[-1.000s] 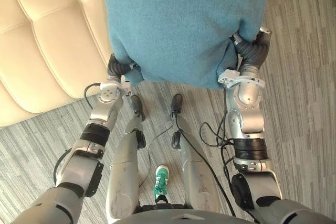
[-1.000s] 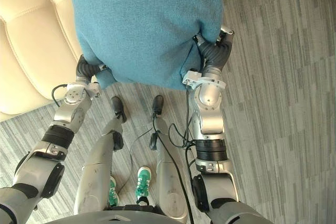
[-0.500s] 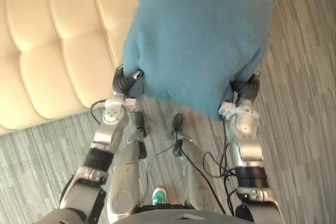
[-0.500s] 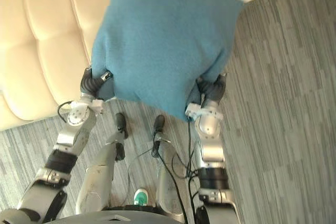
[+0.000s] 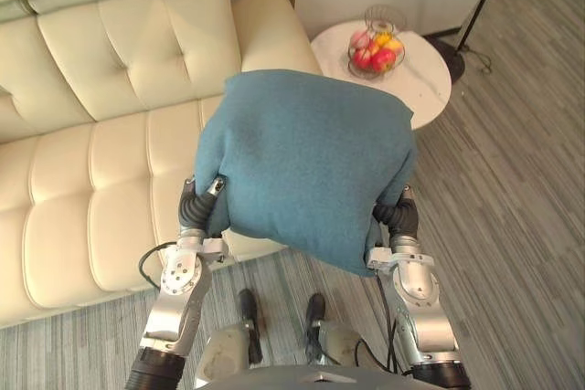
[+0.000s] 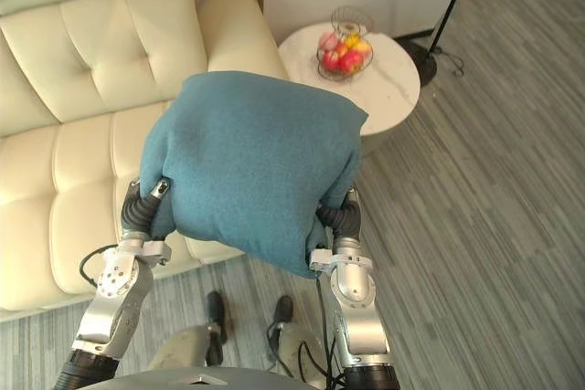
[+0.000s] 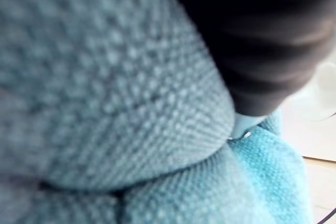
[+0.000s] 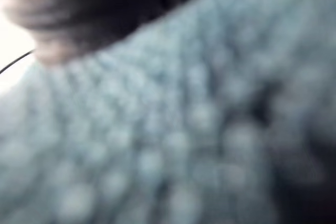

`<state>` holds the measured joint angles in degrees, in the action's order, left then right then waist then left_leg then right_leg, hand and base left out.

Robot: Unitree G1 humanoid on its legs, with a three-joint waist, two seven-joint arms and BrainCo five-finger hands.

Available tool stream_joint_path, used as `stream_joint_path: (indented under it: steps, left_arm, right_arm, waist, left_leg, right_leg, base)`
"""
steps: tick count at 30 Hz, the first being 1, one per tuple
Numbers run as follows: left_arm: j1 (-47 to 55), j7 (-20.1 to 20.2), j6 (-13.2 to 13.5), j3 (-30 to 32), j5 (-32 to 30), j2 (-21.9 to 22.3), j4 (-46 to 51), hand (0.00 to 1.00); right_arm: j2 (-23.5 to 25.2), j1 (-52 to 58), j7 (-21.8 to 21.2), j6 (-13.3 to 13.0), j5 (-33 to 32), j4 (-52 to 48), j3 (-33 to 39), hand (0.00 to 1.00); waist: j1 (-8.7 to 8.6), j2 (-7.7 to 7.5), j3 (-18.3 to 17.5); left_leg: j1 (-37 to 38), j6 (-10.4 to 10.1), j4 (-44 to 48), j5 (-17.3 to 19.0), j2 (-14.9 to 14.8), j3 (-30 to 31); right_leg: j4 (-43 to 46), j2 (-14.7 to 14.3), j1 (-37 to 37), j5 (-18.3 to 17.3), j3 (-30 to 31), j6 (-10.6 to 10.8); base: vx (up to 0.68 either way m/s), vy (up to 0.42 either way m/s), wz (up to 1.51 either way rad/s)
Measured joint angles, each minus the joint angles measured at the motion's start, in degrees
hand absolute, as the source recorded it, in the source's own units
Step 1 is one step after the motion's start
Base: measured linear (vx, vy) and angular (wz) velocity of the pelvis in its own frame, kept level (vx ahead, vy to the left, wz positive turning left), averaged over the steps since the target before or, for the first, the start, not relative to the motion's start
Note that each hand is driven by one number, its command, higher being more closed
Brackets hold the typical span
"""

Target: Pick up cushions and gather them together orderly.

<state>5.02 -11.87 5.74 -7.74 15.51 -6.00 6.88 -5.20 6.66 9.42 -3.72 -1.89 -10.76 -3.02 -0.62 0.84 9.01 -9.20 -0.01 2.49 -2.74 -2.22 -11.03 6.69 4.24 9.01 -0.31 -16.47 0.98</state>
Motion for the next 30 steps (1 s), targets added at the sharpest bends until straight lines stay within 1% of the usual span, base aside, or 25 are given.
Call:
stream_joint_path:
  steps: [4, 6, 9, 14, 17, 19, 20, 21, 22, 23, 24, 25, 26, 27, 28, 29, 30]
  left_arm:
    - [3.9, 0.1, 0.0, 2.2, 0.0, 0.6, 4.5, 1.0]
    - [5.6, 0.2, 0.0, 2.7, 0.0, 1.5, 6.4, 1.0]
    - [6.5, 0.2, 0.1, 3.2, 0.0, 2.0, 7.5, 1.0]
    - [6.9, 0.2, 0.7, 3.3, 0.0, 2.1, 8.2, 1.0]
    - [6.8, 0.2, 1.2, 3.4, 0.0, 2.4, 8.4, 1.0]
    - [6.7, 0.1, 1.3, 3.4, 0.1, 3.2, 8.3, 1.0]
    - [6.6, 0.1, 1.3, 3.2, 0.2, 3.4, 8.3, 1.0]
    - [6.5, 0.1, 1.3, 2.9, 0.2, 3.5, 8.3, 1.0]
    - [6.5, 0.1, 1.3, 2.9, 0.2, 3.6, 8.3, 1.0]
    - [6.5, 0.1, 1.7, 2.3, 0.2, 4.0, 8.2, 1.0]
    - [6.4, 0.1, 2.1, 1.7, 0.2, 4.2, 8.1, 1.0]
    - [6.3, 0.2, 2.3, 1.1, 0.2, 4.4, 7.9, 1.0]
    - [4.5, 0.3, 2.5, 0.3, 0.1, 3.9, 6.5, 1.0]
    - [3.5, 0.3, 2.7, 0.3, 0.2, 2.4, 5.3, 1.0]
    - [3.2, 0.3, 2.8, 0.3, 0.2, 1.9, 5.2, 1.0]
    - [2.5, 0.3, 3.2, 0.4, 0.2, 1.3, 4.3, 1.0]
    - [2.2, 0.4, 3.6, 0.5, 0.1, 1.0, 3.1, 1.0]
  right_arm:
    - [0.0, -0.1, -1.8, 0.0, 0.0, 0.6, -1.5, 1.0]
    - [0.0, 0.0, -2.8, 0.0, 0.0, 0.7, -1.6, 1.0]
    - [0.0, -0.1, -3.0, 0.0, -0.1, 0.7, -1.9, 1.0]
    - [0.0, -0.2, -3.0, -0.3, -0.5, 1.3, -2.5, 1.0]
    - [-0.2, -1.9, -2.9, -1.1, -0.4, 3.6, -2.6, 1.0]
    - [-0.4, -3.0, -2.5, -1.1, -0.2, 3.7, -2.5, 1.0]
    - [-0.9, -3.4, -1.8, -1.1, -0.1, 3.7, -2.5, 1.0]
    - [-1.4, -3.5, -1.2, -1.1, 0.0, 3.8, -2.5, 1.0]
    - [-1.7, -3.5, -1.0, -1.1, 0.0, 3.8, -2.5, 1.0]
    - [-2.6, -3.6, -0.5, -1.1, 0.0, 3.7, -2.4, 1.0]
    - [-3.2, -3.6, -0.4, -1.1, 0.1, 3.6, -2.2, 1.0]
    - [-3.6, -3.5, -0.3, -1.1, 0.1, 3.6, -1.9, 1.0]
    - [-2.5, -3.5, -0.1, -1.1, 0.1, 4.5, -0.5, 1.0]
    - [-0.8, -3.3, -0.2, -1.1, 0.1, 5.0, 0.1, 1.0]
    - [-0.2, -3.2, -0.2, -1.1, 0.1, 5.0, 0.3, 1.0]
    - [0.8, -2.9, -0.3, -1.1, 0.1, 5.0, 0.8, 1.0]
    - [1.7, -2.8, -0.6, -1.1, 0.1, 5.2, 1.0, 1.0]
  waist:
    - [0.26, 0.3, -1.4]
    - [0.52, 0.59, -2.8]
    - [0.76, 0.64, -3.4]
    - [1.07, 0.81, -4.0]
    - [1.53, 1.0, -4.2]
    - [1.55, 1.01, -4.3]
    - [1.2, 0.98, -4.3]
    - [0.9, 0.98, -4.3]
    - [0.64, 1.03, -4.4]
    - [0.24, 1.86, -4.9]
    - [-0.14, 3.27, -5.7]
    - [-0.38, 4.61, -6.6]
    - [-0.42, 3.66, -6.8]
    - [-0.6, 2.21, -7.1]
    - [-0.74, 1.8, -7.1]
    - [-0.76, 1.3, -7.0]
    - [0.18, 1.04, -6.9]
  left_leg:
    - [3.8, 0.0, -2.0, -0.1, 0.4, 0.3]
    - [4.7, 0.1, -2.7, -0.2, 0.8, 0.6]
    - [6.2, 0.1, -2.8, -0.2, 1.3, 2.1]
    - [4.6, 0.4, -1.8, -0.6, 1.7, 5.2]
    - [1.3, -0.3, -1.7, -1.7, 1.4, 6.8]
    - [-0.7, -0.3, -1.2, 0.6, 0.7, 3.2]
    - [-2.8, 0.6, 2.8, 2.8, -0.6, -1.4]
    - [-4.0, 0.5, 7.8, 4.6, -3.0, -4.6]
    - [-4.3, 0.3, 10.3, 5.3, -4.5, -5.9]
    - [-4.1, -1.3, 14.8, 6.6, -9.2, -8.0]
    - [-3.7, -2.2, 14.7, 6.5, -11.7, -7.8]
    - [-3.0, -6.1, 13.1, 6.1, -13.1, -6.8]
    - [-2.8, -7.0, 12.3, 5.8, -10.4, -6.0]
    - [-3.8, -5.4, 13.9, 6.8, -7.7, -5.3]
    - [-4.6, -4.4, 15.4, 7.5, -6.9, -4.8]
    - [-6.5, -3.3, 18.5, 9.2, -6.1, -4.2]
    - [-8.3, -2.0, 21.7, 11.3, -5.5, -4.0]
  right_leg:
    - [-5.7, -0.7, -5.5, 1.9, -0.1, 0.3]
    - [-7.2, -0.7, -6.9, 2.4, -0.2, 0.6]
    - [-8.1, -0.5, -9.2, 2.5, -1.0, 0.6]
    - [-7.9, -0.3, -9.6, 2.5, -3.9, 0.6]
    - [-5.9, 0.2, -6.7, 2.4, -6.5, 0.4]
    - [-5.6, 1.6, -5.4, 3.0, -8.5, 0.2]
    - [-5.3, 3.2, -4.9, 3.5, -9.8, 0.2]
    - [-5.1, 4.7, -4.9, 3.9, -10.7, 0.7]
    - [-5.0, 5.3, -5.0, 4.1, -11.1, 0.9]
    - [-4.7, 6.6, -5.2, 4.9, -11.8, 2.1]
    - [-4.9, 6.8, -5.2, 5.5, -12.4, 3.1]
    - [-4.9, 6.9, -5.2, 6.2, -12.5, 4.1]
    - [-5.0, 9.4, -5.3, 7.8, -12.6, 4.9]
    - [-4.9, 12.1, -5.5, 9.2, -12.7, 4.8]
    - [-4.9, 12.9, -5.8, 9.3, -12.8, 4.9]
    - [-4.8, 14.1, -6.1, 9.4, -12.8, 5.1]
    - [-4.0, 15.2, -5.4, 9.9, -12.6, 5.8]
  base:
    - [0.06, 0.029, 0.03]
    - [0.04, 0.048, 0.06]
    - [0.02, 0.038, 0.16]
    - [-0.04, 0.031, 0.32]
    - [-0.12, 0.042, 0.41]
    - [-0.09, 0.074, 0.45]
    - [-0.03, 0.127, 0.56]
    - [-0.02, 0.158, 0.54]
    - [-0.05, 0.312, 0.43]
    - [-0.06, 0.317, 0.35]
    - [-0.06, 0.448, 0.34]
    - [-0.03, 0.351, 0.43]
    - [-0.06, 0.562, 0.57]
    - [-0.06, 0.466, 0.6]
    - [-0.09, 0.518, 0.57]
    - [-0.09, 0.372, 0.39]
    - [-0.13, 0.423, 0.22]
